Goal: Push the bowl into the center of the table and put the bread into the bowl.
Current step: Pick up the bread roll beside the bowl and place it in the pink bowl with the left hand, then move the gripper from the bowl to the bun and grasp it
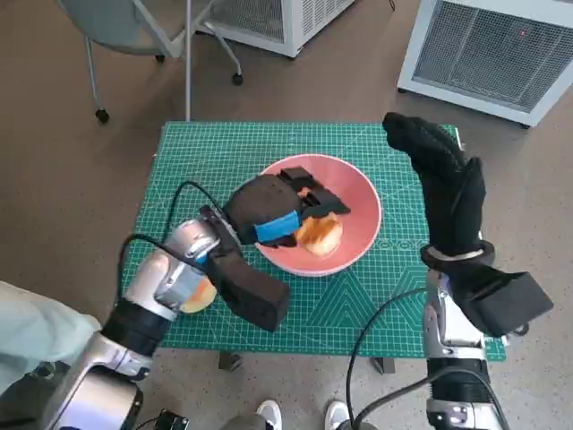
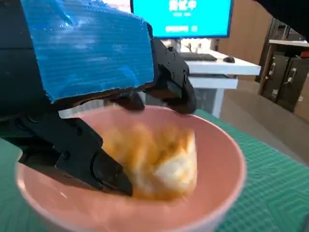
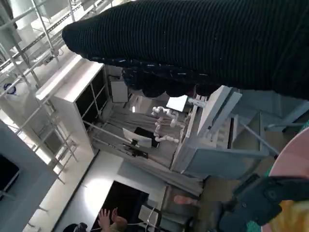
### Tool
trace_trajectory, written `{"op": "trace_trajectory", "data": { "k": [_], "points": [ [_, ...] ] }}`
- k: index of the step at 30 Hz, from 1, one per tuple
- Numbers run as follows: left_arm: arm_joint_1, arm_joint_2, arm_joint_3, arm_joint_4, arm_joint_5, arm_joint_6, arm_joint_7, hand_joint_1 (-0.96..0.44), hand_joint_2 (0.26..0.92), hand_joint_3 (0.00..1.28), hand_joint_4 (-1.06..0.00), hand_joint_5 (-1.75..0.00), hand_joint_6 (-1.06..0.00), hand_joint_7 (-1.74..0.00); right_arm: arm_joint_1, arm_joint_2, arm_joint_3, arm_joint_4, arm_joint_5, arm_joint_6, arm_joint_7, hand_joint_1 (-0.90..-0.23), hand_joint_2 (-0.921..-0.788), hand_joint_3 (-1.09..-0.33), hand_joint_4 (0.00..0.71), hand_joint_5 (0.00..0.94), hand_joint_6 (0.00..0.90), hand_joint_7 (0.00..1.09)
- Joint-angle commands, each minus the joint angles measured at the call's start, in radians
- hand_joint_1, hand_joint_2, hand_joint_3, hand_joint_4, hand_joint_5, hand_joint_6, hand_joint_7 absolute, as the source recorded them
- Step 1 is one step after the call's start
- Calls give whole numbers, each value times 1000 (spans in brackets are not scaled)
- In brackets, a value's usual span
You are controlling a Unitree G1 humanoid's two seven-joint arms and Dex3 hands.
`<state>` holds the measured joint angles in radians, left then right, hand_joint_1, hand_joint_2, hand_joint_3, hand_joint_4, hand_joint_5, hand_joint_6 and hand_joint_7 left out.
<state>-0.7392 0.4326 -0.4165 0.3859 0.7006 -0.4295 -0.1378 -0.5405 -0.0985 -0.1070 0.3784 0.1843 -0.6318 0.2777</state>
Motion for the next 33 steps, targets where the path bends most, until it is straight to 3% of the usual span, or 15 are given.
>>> {"op": "trace_trajectory", "data": {
  "k": [1, 6, 18, 24, 33],
  "points": [
    [18, 23, 24, -42, -2, -10, 19, -364, 833, 3, -148, -8, -316, -25, 22, 4, -3, 1, -2, 19, -13, -692, -921, -739, 186, 1, -1, 560],
    [31, 44, 62, -74, -68, -24, -20, -407, 835, 3, -154, -6, -319, -19, 24, 11, 1, -1, -9, 18, -21, -695, -921, -738, 186, 1, -1, 559],
    [99, 148, 206, -239, -318, -11, -212, -474, 840, 2, -160, -4, -317, -11, 25, 16, 9, 6, -15, 10, -20, -696, -921, -738, 186, 0, -1, 557],
    [160, 233, 281, -326, -428, 55, -338, -493, 825, 0, -176, -9, -319, -9, 26, 20, 13, 5, -7, 10, -13, -691, -921, -737, 187, 1, -1, 559],
    [252, 375, 357, -473, -459, 256, -518, -457, 790, 0, -186, -5, -315, -4, 22, 27, 17, 14, 2, 9, -4, -685, -921, -738, 187, 1, -1, 553]
  ]
}}
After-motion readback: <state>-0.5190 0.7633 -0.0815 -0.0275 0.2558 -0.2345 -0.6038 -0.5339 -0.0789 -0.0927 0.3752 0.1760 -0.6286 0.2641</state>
